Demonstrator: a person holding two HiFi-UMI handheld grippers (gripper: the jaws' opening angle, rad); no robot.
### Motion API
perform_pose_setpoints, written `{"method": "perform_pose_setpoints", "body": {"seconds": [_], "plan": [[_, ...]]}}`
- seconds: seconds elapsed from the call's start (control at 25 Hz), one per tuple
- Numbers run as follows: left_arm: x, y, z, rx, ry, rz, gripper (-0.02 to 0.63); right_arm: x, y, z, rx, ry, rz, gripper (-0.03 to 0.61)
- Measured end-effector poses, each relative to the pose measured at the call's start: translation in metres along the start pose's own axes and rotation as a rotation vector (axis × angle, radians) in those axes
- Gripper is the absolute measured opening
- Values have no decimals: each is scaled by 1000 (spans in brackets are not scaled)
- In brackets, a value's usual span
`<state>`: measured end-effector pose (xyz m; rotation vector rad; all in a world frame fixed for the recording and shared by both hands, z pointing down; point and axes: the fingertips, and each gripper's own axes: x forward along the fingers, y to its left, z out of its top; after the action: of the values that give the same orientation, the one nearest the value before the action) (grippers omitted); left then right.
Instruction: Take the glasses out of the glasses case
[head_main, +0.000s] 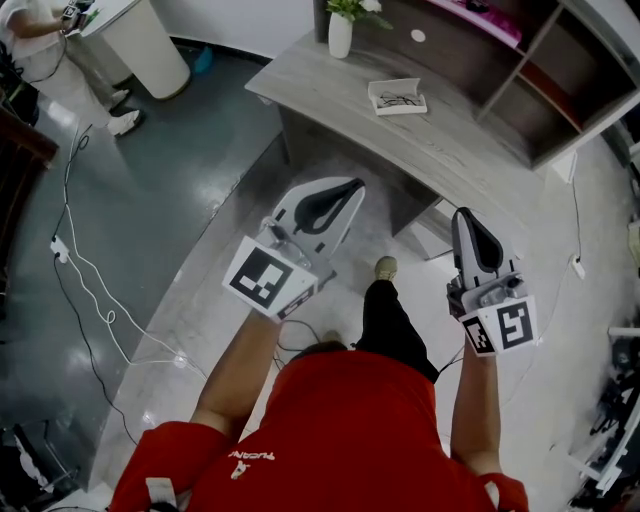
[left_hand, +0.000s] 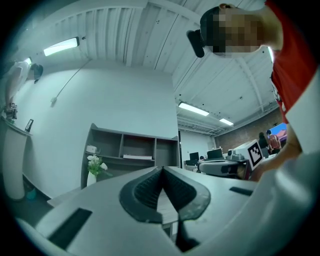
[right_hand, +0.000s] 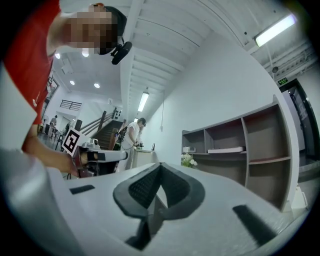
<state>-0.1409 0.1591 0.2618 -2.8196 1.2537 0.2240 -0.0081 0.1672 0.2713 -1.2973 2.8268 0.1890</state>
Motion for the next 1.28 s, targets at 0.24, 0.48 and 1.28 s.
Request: {"method": "perform_pose_setpoints", "body": {"seconds": [0.24,0.48,1.28], "plan": [[36,33,-11,10,23,15,11,38,-42,-7,-12,-17,10,5],[103,64,-23,40,63,8,9,76,-103,-20,-27,-18,22,5],[311,170,-121,67,259,-18,11,190,-287,-77,13,39,120,5]]}}
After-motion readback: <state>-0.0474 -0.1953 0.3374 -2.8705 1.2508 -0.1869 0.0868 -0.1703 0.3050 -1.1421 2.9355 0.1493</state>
